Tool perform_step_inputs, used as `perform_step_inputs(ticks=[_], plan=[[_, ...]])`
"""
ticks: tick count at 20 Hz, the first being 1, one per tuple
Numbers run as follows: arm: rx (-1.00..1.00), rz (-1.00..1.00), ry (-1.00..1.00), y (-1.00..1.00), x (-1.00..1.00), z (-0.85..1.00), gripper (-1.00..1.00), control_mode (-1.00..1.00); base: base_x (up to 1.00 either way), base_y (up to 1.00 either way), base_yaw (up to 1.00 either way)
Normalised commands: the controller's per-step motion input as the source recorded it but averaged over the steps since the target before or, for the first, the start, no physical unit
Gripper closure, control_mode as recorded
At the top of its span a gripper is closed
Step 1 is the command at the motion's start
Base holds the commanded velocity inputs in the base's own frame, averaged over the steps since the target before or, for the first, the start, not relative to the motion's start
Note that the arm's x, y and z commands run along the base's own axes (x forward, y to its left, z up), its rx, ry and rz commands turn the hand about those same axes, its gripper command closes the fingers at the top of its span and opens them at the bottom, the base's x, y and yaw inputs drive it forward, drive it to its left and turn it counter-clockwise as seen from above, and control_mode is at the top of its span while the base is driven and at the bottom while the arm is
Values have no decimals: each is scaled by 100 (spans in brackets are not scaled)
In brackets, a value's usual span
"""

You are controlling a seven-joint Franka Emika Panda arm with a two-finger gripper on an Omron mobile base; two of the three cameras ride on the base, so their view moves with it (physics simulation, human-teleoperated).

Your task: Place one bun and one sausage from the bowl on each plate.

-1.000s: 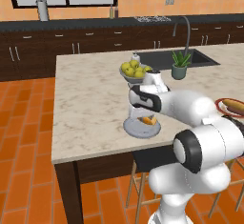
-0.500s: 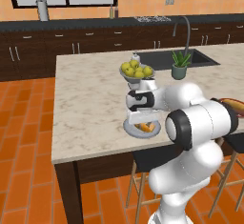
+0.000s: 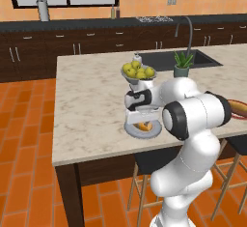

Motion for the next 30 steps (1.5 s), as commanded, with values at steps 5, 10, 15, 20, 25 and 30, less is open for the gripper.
perform_step_inputs(ticks=[5, 10, 15, 20, 25, 30], plan=[[0, 0, 0, 0, -3, 0, -100, -100, 0, 0, 0], [0, 0, 0, 0, -3, 1, -100, -100, 0, 0, 0], [0, 0, -2, 2, -23, 42, -100, -100, 0, 0, 0], [1, 0, -6, -7, -89, 71, -100, -100, 0, 0, 0], [0, 6, -9, -18, -92, 65, -100, -100, 0, 0, 0], [0, 5, -3, -36, -81, 80, -100, -100, 0, 0, 0]])
